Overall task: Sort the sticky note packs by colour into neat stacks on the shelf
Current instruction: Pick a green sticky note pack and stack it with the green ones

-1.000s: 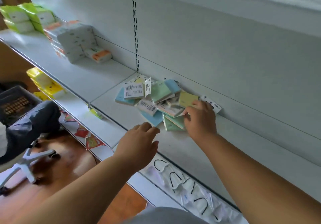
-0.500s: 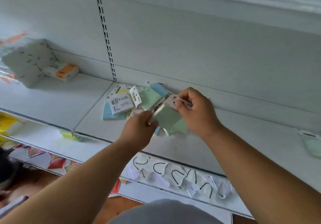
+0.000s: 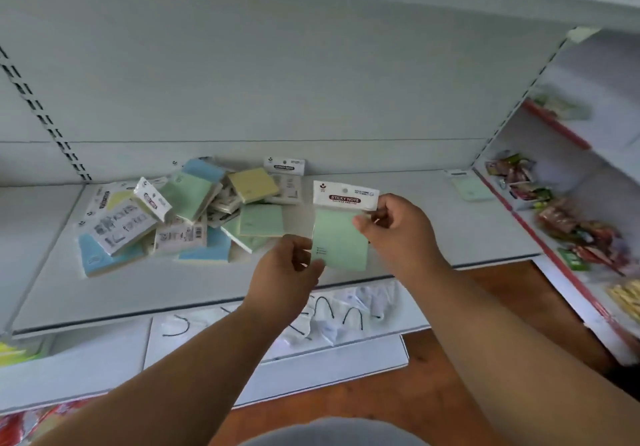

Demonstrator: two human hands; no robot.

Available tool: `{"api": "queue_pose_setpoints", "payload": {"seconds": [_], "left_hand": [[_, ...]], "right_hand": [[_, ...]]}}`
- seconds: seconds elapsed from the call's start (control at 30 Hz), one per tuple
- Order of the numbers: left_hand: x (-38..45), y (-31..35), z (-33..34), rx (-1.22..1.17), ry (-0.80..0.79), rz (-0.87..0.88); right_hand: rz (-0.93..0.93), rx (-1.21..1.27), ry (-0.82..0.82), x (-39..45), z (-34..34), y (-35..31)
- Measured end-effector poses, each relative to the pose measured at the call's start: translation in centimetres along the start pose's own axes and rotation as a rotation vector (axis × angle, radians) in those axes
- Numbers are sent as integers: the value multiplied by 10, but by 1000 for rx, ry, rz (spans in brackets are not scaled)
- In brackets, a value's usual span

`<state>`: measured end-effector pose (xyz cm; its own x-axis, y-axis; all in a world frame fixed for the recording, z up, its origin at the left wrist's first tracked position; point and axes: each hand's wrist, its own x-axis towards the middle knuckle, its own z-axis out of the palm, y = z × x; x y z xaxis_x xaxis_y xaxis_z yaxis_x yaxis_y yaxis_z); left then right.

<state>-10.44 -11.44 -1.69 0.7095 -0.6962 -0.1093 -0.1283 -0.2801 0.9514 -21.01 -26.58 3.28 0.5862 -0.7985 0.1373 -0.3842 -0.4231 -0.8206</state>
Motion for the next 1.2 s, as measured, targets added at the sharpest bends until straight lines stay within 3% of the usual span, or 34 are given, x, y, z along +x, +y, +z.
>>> {"api": "queue_pose_setpoints", "payload": {"seconds": [0.27, 0.53, 0.83, 1.2], "left_hand": [[14, 45, 142, 283, -100, 218], [34, 89, 290, 331, -75, 196], [101, 111, 333, 450, -46, 139], [179, 129, 375, 545, 101, -42]], "right_hand": [[12, -262, 201, 11, -117, 92], [14, -389, 134, 54, -235, 183], [49, -355, 108, 138, -244, 223], [-60, -445, -116, 257, -235, 260]]}}
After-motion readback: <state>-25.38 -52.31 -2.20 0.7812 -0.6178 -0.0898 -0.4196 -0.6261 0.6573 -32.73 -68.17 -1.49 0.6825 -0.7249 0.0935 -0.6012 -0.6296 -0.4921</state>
